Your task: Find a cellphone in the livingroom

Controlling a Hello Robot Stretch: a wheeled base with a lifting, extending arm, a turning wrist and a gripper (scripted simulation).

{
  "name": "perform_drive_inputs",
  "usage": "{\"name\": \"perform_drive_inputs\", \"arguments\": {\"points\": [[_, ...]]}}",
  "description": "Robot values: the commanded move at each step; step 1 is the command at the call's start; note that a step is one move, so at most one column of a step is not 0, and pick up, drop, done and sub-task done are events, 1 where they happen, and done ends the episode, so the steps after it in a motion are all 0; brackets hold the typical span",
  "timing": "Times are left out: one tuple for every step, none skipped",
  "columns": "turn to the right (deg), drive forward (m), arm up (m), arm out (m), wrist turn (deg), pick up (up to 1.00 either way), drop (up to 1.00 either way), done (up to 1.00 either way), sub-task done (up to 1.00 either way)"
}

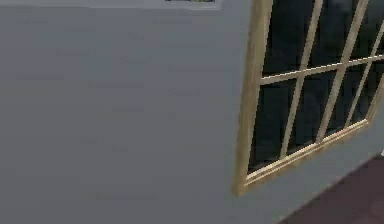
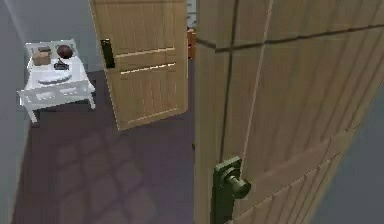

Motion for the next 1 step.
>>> {"name": "perform_drive_inputs", "arguments": {"points": [[15.0,0.0,0.0,0.0,0.0,0.0,0.0,0.0,0.0]]}}
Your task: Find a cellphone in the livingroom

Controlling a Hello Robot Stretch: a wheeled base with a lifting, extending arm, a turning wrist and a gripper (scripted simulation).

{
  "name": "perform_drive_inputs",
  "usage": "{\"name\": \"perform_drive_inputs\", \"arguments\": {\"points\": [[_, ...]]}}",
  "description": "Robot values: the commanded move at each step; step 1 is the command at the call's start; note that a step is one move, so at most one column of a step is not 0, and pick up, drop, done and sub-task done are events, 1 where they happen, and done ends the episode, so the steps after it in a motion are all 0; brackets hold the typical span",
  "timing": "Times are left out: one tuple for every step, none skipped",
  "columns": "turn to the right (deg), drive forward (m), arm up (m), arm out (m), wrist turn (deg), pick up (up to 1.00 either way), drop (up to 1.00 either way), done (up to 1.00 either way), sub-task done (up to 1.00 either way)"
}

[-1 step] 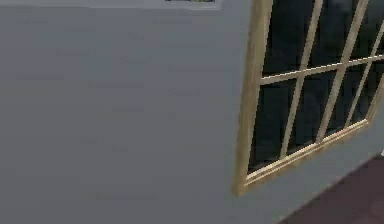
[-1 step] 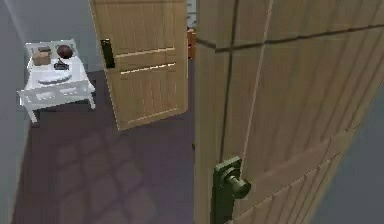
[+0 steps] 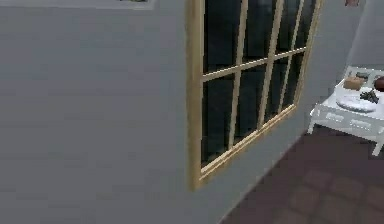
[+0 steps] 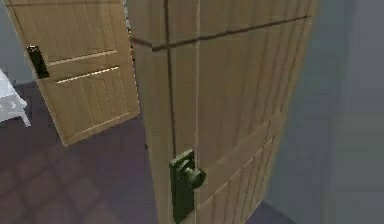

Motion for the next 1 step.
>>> {"name": "perform_drive_inputs", "arguments": {"points": [[0.0,0.2,0.0,0.0,0.0,0.0,0.0,0.0,0.0]]}}
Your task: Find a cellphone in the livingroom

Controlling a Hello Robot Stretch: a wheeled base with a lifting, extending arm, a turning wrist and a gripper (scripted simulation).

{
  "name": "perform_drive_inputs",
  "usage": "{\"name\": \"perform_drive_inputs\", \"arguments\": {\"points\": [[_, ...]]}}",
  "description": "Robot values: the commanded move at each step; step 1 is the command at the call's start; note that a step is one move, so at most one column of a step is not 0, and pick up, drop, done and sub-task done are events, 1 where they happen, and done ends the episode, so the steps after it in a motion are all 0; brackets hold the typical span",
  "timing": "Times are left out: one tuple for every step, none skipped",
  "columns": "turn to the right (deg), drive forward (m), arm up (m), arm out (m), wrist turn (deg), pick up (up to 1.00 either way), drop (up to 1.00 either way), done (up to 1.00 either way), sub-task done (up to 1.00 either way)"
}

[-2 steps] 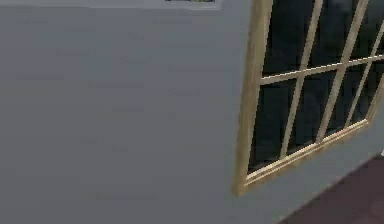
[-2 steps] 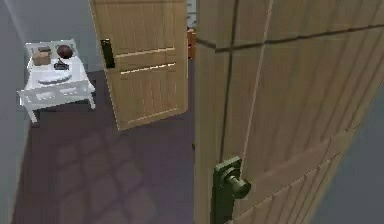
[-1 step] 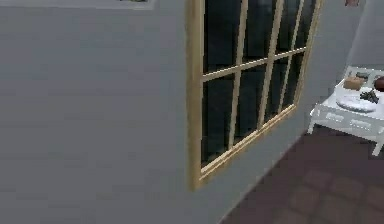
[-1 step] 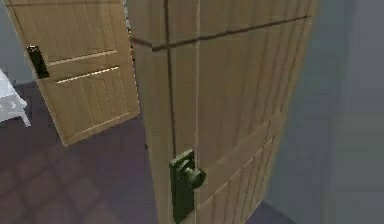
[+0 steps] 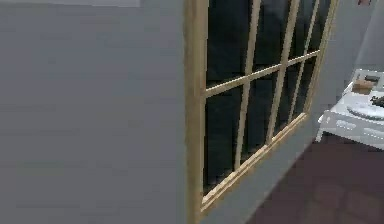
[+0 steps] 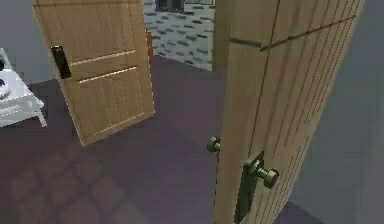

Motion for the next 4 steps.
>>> {"name": "perform_drive_inputs", "arguments": {"points": [[42.0,0.0,0.0,0.0,0.0,0.0,0.0,0.0,0.0],[0.0,0.45,0.0,0.0,0.0,0.0,0.0,0.0,0.0],[45.0,0.0,0.0,0.0,0.0,0.0,0.0,0.0,0.0],[12.0,0.0,0.0,0.0,0.0,0.0,0.0,0.0,0.0]]}}
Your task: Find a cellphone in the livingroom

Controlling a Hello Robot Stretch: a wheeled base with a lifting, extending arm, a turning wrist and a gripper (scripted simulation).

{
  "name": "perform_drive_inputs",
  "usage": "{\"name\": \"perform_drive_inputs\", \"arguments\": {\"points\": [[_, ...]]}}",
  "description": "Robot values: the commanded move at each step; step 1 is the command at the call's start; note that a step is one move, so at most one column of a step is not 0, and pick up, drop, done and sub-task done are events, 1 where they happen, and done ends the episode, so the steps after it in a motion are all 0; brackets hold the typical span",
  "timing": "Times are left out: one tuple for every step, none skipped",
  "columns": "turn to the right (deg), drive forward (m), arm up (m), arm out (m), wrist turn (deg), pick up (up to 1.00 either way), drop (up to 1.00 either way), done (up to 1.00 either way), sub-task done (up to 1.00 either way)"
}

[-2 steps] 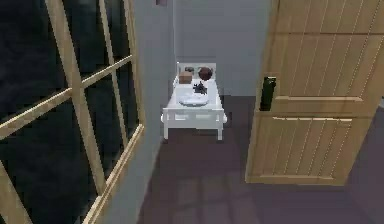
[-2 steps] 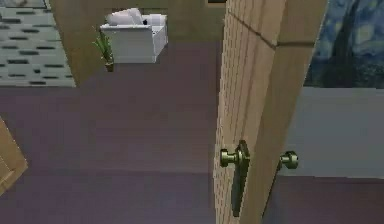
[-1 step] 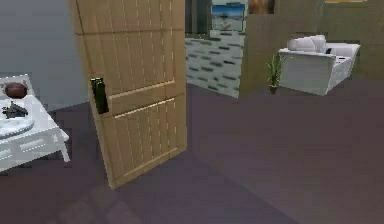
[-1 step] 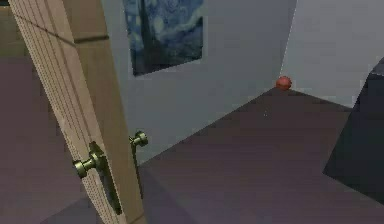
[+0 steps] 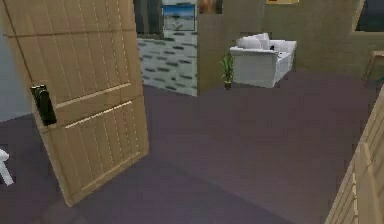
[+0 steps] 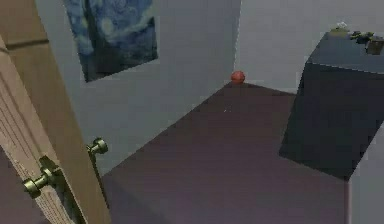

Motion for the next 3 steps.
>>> {"name": "perform_drive_inputs", "arguments": {"points": [[0.0,0.35,0.0,0.0,0.0,0.0,0.0,0.0,0.0],[33.0,0.0,0.0,0.0,0.0,0.0,0.0,0.0,0.0],[0.0,1.0,0.0,0.0,0.0,0.0,0.0,0.0,0.0]]}}
